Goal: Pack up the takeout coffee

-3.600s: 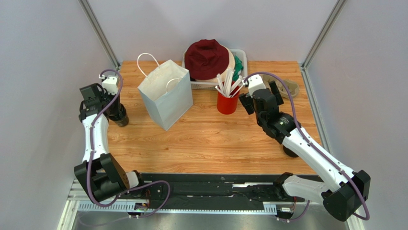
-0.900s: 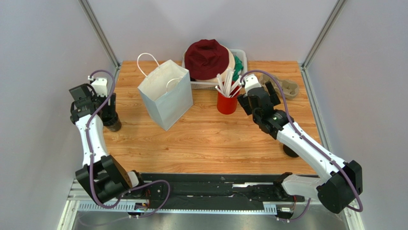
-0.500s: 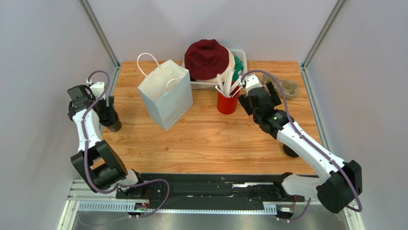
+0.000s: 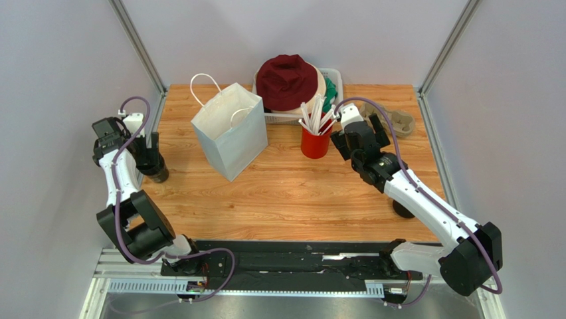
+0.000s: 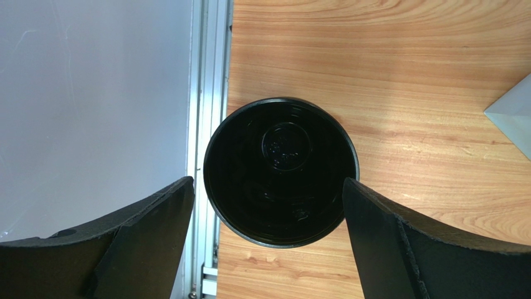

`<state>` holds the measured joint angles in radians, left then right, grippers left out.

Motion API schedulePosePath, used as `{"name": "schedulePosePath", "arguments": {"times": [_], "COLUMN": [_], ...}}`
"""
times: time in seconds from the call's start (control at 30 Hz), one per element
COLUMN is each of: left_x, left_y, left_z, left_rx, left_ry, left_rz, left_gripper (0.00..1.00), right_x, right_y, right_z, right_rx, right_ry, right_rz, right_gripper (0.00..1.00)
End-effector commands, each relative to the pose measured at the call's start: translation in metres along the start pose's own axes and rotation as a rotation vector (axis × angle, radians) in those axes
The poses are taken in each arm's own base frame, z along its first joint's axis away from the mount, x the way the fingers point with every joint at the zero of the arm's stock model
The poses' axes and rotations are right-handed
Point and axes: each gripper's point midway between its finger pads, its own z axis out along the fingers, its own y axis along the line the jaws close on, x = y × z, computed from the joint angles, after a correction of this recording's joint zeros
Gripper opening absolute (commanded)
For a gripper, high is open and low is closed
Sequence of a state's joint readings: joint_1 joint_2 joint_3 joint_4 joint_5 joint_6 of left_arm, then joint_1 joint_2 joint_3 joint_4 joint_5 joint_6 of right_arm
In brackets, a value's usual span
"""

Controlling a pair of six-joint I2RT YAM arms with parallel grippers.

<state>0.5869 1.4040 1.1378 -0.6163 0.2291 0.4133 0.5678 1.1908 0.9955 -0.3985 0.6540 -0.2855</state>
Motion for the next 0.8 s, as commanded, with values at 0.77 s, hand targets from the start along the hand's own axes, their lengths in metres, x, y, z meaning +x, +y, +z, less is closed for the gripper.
{"name": "schedulePosePath", "arguments": {"times": [0.77], "left_x": [-0.026], "left_y": [-0.005], "left_z": [-0.006], "left_rx": [0.05], "left_ry": [-0.109], "left_rz": [-0.042], "left_gripper": [0.99], "right_x": [-0.01], "right_y": [-0.001], "right_z": [0.004], "right_rx": [0.013], "right_ry": [-0.029], "right_rz": [0.033], "right_gripper": [0.97]}}
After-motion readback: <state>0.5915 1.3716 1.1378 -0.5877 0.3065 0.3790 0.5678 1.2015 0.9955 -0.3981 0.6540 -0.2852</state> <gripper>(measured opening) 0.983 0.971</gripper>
